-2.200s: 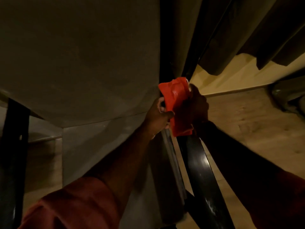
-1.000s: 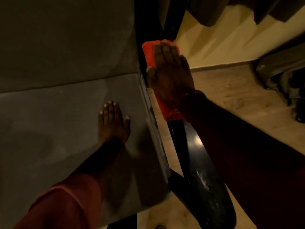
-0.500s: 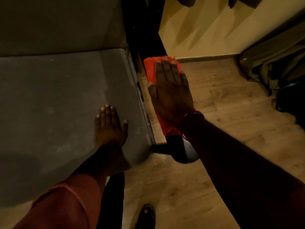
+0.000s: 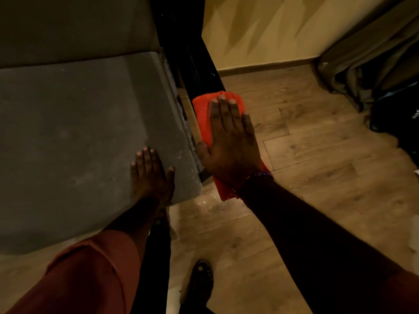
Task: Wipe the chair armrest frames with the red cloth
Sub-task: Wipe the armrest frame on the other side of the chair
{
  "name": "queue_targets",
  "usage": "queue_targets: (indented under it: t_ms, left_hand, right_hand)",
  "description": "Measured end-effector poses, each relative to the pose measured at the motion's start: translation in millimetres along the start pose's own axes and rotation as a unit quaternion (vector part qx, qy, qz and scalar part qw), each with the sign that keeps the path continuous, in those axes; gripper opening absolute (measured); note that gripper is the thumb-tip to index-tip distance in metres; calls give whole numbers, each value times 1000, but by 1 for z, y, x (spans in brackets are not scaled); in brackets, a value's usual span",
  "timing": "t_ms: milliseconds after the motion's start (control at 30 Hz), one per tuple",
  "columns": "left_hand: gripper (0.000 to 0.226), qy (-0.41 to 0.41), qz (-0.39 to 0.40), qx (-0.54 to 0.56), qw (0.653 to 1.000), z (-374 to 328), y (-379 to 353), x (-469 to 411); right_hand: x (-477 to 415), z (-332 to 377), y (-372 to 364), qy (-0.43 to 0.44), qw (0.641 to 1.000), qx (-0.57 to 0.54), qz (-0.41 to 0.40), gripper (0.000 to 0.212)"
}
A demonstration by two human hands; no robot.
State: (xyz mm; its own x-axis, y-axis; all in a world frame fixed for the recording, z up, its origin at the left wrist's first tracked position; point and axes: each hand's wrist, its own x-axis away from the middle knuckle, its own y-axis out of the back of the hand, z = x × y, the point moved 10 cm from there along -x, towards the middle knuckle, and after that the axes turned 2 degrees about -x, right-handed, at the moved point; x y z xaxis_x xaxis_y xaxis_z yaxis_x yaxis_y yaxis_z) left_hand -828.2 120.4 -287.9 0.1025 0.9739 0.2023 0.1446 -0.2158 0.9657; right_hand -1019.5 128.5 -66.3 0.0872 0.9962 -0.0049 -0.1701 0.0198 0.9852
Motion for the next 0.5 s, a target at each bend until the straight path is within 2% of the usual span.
queue_targets:
  t_ms: [100,300,500]
  left_hand:
    - [85,5,20,-7,1000,2,-3,1]
    - [86,-3,57,10,998,3,-2,-3]
    - [80,-70,33,28,997,14,19,-69]
  right_hand:
    - [0,0,1,-17,1000,-5,-6,85]
    - [0,2,17,-16,992,-78,-98,52]
    - [-94,-13,30,-69,964,-241,-90,51]
